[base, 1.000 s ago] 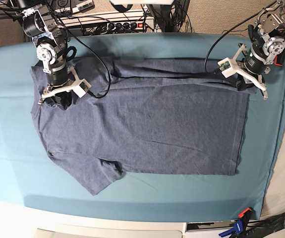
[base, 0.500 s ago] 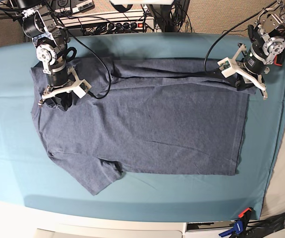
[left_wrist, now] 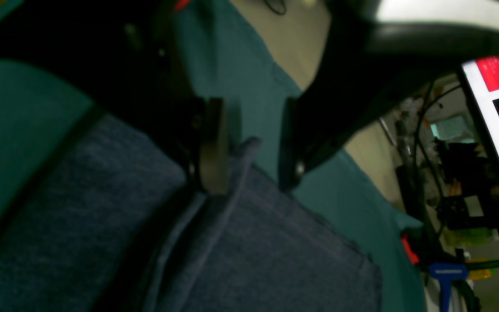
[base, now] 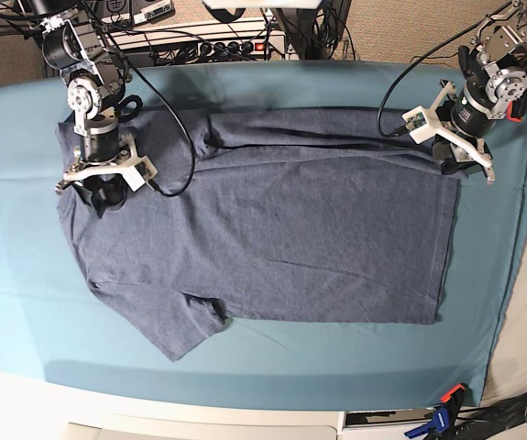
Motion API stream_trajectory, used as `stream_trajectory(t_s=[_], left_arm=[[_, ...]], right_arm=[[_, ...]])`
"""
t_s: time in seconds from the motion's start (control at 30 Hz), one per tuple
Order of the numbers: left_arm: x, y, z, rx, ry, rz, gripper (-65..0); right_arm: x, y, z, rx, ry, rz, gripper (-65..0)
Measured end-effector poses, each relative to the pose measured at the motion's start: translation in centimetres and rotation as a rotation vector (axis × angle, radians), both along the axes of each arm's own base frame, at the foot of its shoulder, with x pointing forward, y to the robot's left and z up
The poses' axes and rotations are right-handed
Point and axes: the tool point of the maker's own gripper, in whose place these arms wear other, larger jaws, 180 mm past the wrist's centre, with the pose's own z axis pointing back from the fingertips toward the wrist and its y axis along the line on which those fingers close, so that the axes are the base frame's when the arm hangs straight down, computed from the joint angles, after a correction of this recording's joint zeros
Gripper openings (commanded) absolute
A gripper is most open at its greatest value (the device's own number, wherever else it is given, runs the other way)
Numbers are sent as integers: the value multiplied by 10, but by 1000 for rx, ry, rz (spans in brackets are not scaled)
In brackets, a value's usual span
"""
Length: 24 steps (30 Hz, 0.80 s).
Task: Fold the T-shirt properly
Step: 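Lift the right gripper off the shirt and move it toward the collar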
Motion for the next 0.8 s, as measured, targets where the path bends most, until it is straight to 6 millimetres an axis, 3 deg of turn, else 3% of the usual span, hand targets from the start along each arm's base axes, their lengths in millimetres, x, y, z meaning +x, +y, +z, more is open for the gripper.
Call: stream_trajectory(t_s=[0.23, 0.4, 0.53, 0.67, 0.8], left_arm=[[0, 3, -1, 11, 4, 11, -432], [0, 3, -1, 11, 4, 16, -432], [0, 4, -1, 11, 4, 20, -432], [0, 5, -1, 18, 6, 26, -432], [-1, 8, -2, 29, 11, 41, -432]], right_arm=[[-3, -15, 8, -116, -24, -56, -420], [-19, -6, 17, -142, -26, -26, -420], [-24, -2, 40, -172, -92, -19, -420], [-27, -8, 40, -172, -80, -64, -420], [-40, -3, 35, -232, -14, 7, -420]])
